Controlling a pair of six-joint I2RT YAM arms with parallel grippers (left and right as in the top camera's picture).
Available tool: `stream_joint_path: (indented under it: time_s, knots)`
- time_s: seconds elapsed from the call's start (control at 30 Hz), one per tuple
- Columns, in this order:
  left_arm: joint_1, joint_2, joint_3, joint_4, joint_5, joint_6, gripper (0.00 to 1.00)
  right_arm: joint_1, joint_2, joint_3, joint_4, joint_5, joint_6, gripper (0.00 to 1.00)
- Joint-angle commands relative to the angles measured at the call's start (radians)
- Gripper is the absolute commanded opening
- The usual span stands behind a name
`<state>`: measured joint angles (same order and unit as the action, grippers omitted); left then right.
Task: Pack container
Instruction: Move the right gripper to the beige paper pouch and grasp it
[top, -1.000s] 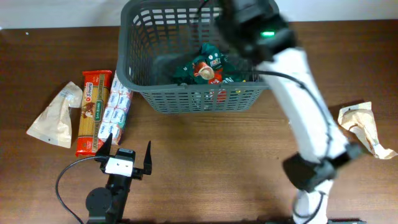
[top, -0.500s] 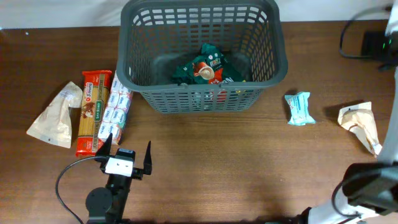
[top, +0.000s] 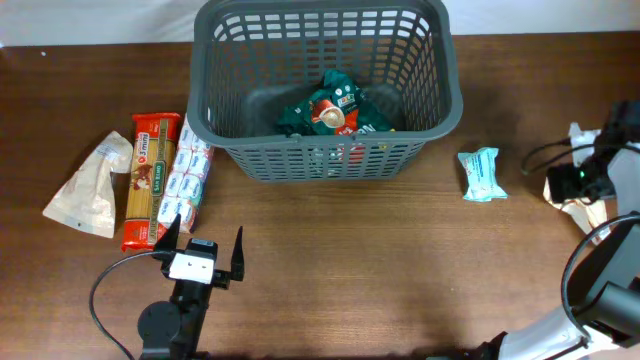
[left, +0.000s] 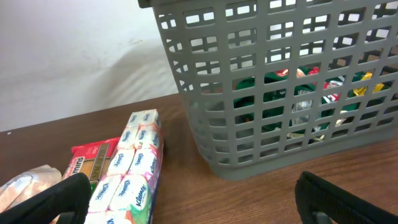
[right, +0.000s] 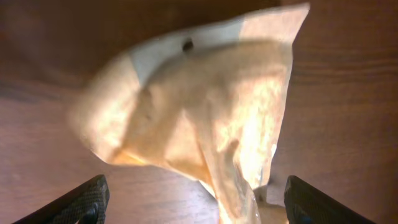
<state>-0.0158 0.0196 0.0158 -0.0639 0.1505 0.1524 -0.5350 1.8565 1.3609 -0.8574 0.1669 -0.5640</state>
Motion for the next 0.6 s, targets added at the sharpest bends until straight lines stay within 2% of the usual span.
stream_joint_path:
  time_s: [0.0,0.3,0.43,0.5,0.57]
  knots:
    - [-0.005,-0.001,-0.007,0.000,0.011,-0.006,0.99,-0.037,0.001,-0.037,0.004,0.013,-0.129,0.87]
    - [-0.005,-0.001,-0.007,0.000,0.011,-0.006,0.99,-0.073,0.129,-0.045,0.048,0.093,-0.153,0.86]
    - [-0.005,-0.001,-0.007,0.000,0.011,-0.006,0.99,-0.073,0.166,-0.045,0.092,0.096,-0.089,0.86]
    - [-0.005,-0.001,-0.007,0.000,0.011,-0.006,0.99,-0.074,0.170,-0.045,0.109,0.092,-0.059,0.56]
    - [-0.005,-0.001,-0.007,0.000,0.011,-0.006,0.99,-0.074,0.171,-0.044,0.127,0.093,-0.028,0.17]
